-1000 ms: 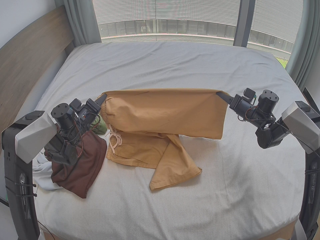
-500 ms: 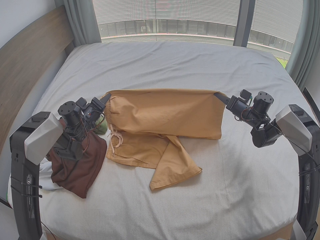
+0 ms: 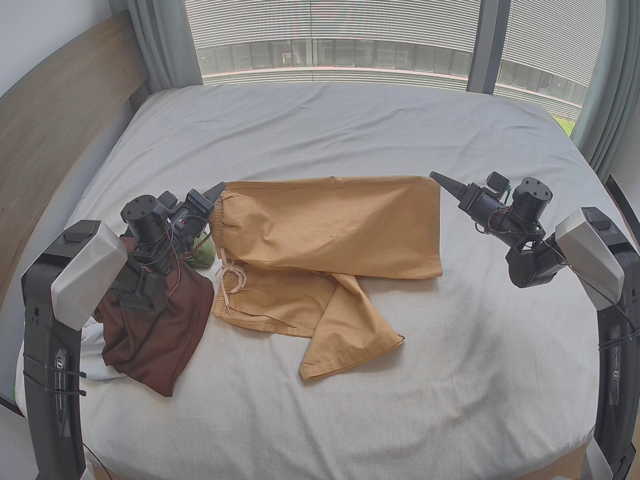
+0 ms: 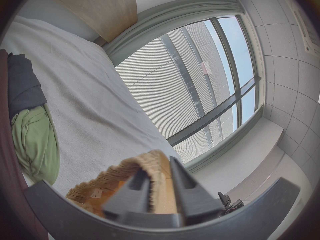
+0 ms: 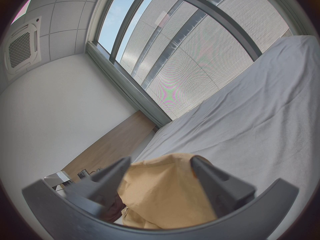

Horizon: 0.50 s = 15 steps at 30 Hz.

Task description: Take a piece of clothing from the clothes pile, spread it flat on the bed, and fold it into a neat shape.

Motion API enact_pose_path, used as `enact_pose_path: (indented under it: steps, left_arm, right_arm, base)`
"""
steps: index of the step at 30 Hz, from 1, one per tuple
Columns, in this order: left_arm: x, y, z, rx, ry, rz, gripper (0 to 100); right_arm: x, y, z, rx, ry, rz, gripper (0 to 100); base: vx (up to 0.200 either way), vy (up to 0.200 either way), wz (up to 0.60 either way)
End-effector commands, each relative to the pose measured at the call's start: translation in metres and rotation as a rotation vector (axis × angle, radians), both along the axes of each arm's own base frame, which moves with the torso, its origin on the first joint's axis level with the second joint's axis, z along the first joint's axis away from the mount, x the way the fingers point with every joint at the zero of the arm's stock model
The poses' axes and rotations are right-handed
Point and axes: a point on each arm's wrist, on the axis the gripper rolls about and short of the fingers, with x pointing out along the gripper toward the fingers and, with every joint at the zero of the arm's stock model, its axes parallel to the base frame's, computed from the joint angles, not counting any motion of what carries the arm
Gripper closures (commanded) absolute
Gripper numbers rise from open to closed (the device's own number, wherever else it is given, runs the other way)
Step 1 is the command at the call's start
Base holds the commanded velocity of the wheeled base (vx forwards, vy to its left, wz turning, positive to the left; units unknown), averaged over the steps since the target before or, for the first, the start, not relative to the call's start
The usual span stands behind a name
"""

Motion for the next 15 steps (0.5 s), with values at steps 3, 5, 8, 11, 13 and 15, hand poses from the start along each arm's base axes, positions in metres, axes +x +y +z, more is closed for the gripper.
enact_pose_path:
  steps: [3, 5, 8, 11, 13, 15]
  left_arm:
    - [0.005, -0.004, 0.01, -0.021, -0.016, -0.016, 0]
    - [0.006, -0.008, 0.011, -0.022, 0.001, -0.023, 0]
    - [0.008, -0.008, 0.011, -0.024, 0.015, -0.016, 0]
    - [0.009, -0.007, 0.011, -0.023, 0.04, -0.002, 0]
    - [0.012, -0.004, 0.01, -0.023, 0.077, 0.02, 0]
    - [0.013, -0.003, 0.009, -0.019, 0.105, 0.047, 0]
  right_arm:
    - [0.002, -0.013, 0.001, 0.003, -0.003, -0.037, 0]
    - [0.002, -0.014, 0.002, 0.008, -0.011, -0.06, 0]
    - [-0.001, -0.016, 0.002, 0.008, -0.008, -0.066, 0]
    - [-0.006, -0.016, 0.004, 0.007, -0.006, -0.066, 0]
    - [-0.011, -0.016, 0.004, 0.006, 0.002, -0.067, 0]
    - [-0.016, -0.016, 0.003, 0.001, 0.011, -0.066, 0]
  base:
    - [0.0, 0.0, 0.0]
    - [0.0, 0.0, 0.0]
    - [0.0, 0.0, 0.0]
    - [0.0, 0.0, 0.0]
    - [0.0, 0.0, 0.0]
    - [0.0, 0.0, 0.0]
